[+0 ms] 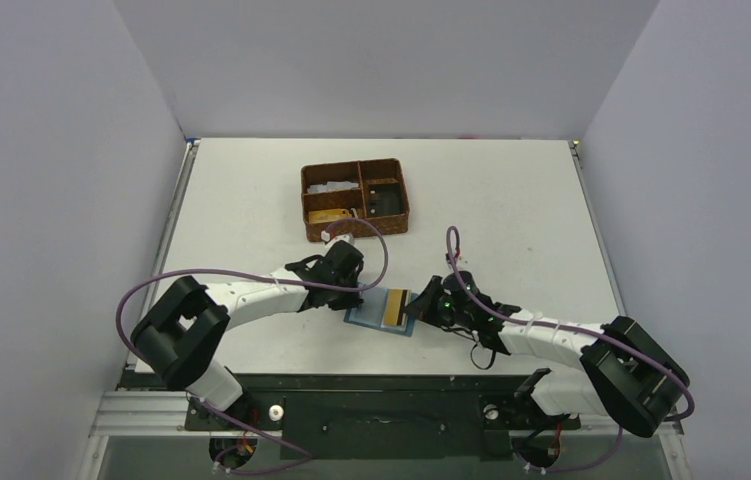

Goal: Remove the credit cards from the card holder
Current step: Remove the credit card from the card holder.

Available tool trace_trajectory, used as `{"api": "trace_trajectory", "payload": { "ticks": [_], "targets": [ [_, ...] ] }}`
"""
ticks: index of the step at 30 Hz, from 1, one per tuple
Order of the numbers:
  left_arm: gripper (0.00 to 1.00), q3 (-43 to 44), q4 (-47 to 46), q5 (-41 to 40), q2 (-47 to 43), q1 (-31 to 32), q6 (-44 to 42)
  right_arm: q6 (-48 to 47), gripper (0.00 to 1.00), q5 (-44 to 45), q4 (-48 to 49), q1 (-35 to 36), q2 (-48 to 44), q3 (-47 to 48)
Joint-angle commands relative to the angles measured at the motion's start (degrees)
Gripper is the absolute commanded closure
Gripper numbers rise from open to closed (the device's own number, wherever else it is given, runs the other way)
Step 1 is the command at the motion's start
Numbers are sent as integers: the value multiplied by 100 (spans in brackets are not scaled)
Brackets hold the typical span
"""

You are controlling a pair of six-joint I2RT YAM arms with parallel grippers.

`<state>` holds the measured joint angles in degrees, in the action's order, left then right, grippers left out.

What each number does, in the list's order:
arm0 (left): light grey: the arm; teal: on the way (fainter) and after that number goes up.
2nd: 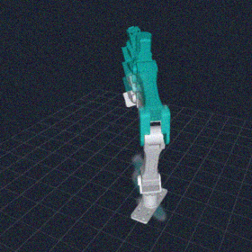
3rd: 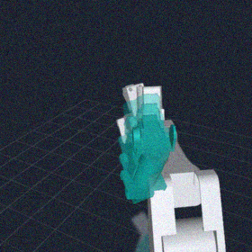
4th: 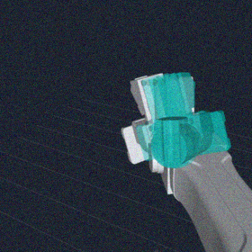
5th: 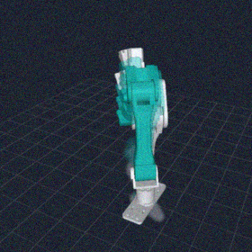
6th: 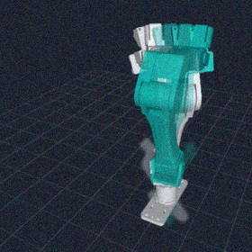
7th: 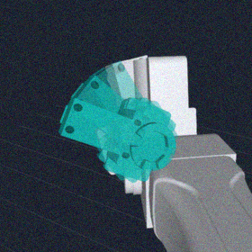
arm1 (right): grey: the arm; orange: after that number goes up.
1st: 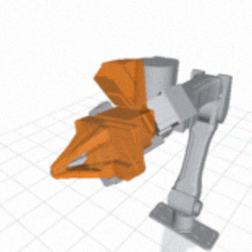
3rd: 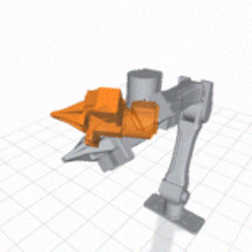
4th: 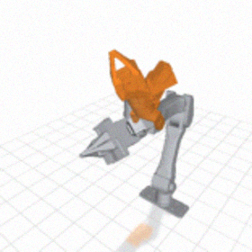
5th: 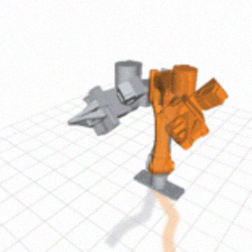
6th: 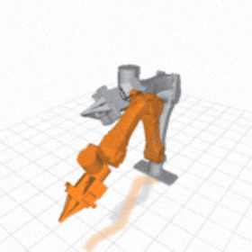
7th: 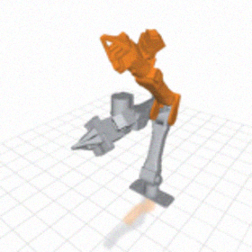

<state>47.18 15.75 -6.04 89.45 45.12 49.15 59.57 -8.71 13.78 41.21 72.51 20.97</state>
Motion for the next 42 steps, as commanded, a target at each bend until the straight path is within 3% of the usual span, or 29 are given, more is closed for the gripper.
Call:
{"api": "trace_trajectory", "payload": {
  "ticks": [1, 8, 13, 20, 30, 42],
  "targets": [
    [100, -71, 520, -80, -62, -30, -115, -107, 100, 116, -92, -27, -160, 282],
    [96, 432, 722, 142, -435, -2, -272, -97, 100, 0, -153, 0, -178, 534],
    [79, 708, 797, 330, -777, -14, -412, -67, 100, -113, -236, 26, -216, 776],
    [64, 725, 441, 1069, -1102, -327, -541, 39, 100, -316, -253, 31, -420, 936],
    [56, 115, -670, 2931, -1675, -1162, -452, 362, 100, -745, -107, 35, -938, 1054],
    [56, -566, -2318, 4197, -1920, -1576, 255, 824, 100, -1224, 418, 29, -1129, 1162]
  ]
}}
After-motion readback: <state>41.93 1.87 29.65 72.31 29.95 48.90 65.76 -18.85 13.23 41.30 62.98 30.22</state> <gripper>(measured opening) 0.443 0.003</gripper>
